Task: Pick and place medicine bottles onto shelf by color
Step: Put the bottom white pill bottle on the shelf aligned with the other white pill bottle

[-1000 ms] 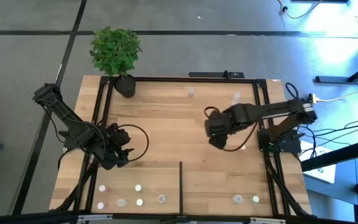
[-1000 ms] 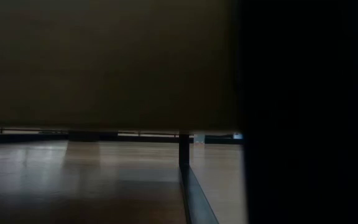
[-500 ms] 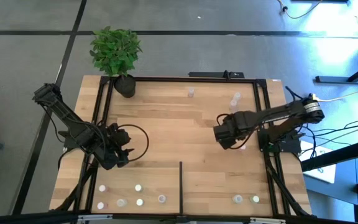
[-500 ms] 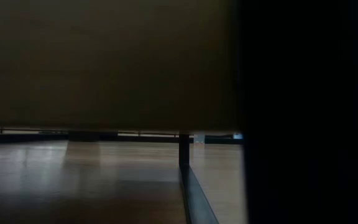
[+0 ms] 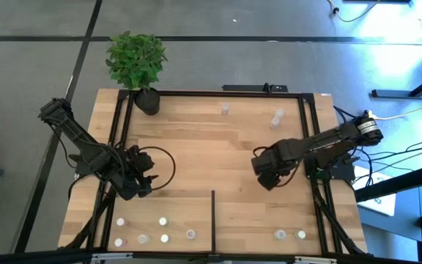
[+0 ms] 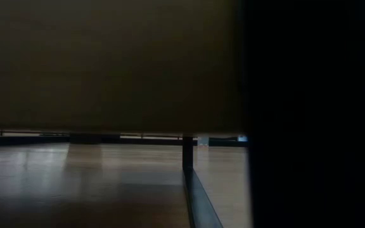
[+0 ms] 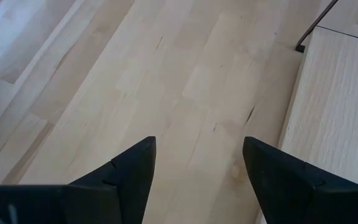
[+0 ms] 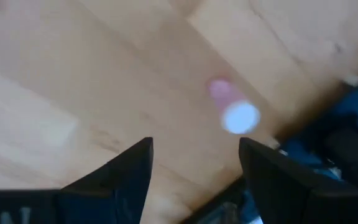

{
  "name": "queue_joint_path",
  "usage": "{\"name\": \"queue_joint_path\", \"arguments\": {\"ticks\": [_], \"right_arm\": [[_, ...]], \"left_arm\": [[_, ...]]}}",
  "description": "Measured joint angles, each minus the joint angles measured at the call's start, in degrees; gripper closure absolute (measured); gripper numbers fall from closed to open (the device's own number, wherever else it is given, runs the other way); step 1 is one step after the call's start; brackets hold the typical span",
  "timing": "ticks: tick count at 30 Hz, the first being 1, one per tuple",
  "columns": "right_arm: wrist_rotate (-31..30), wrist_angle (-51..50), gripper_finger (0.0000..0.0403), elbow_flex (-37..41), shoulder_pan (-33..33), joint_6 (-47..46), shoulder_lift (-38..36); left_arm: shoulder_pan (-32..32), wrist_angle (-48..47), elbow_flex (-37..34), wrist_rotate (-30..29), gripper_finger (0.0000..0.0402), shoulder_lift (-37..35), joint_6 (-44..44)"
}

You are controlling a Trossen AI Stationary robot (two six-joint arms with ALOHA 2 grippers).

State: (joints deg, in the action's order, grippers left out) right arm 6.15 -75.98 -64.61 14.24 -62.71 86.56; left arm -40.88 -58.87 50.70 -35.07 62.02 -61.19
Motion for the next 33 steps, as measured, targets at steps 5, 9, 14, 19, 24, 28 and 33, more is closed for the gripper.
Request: {"name": "queue_joint_path", "arguments": {"ticks": [5, 9, 14, 19, 24, 28, 33], "right_arm": [[-1.6, 3.0, 0.0163, -4.0, 5.7, -2.9, 0.0], [-3.8, 7.1, 0.0163, -7.6, 11.5, -4.7, 0.0], [-7.8, 15.1, 0.0163, -9.9, 18.9, -2.6, 0.0], [-8.1, 18.7, 0.0163, -9.9, 25.0, -1.6, 0.0], [-9.6, 19.1, 0.0163, -9.9, 29.8, -0.3, 0.0], [-9.8, 19.6, 0.0163, -9.9, 34.0, 3.9, 0.0], [-13.0, 22.0, 0.0163, -9.9, 38.3, 6.2, 0.0]], "left_arm": [[0.0, 0.0, 0.0, 0.0, 0.0166, 0.0, 0.2], [0.0, 0.0, 0.0, 0.0, 0.0166, 0.0, 0.2], [0.0, 0.1, 0.0, 0.0, 0.0166, 0.0, -0.1], [0.0, 1.6, 0.0, 0.0, 0.0166, 0.0, -0.2], [-0.1, 3.5, 0.0, 0.0, 0.0166, 0.0, -0.2], [-0.4, 4.0, 0.0, 0.0, 0.0166, 0.0, -0.2], [-0.6, 4.5, 0.0, 0.0, 0.0166, 0.0, -0.4]]}}
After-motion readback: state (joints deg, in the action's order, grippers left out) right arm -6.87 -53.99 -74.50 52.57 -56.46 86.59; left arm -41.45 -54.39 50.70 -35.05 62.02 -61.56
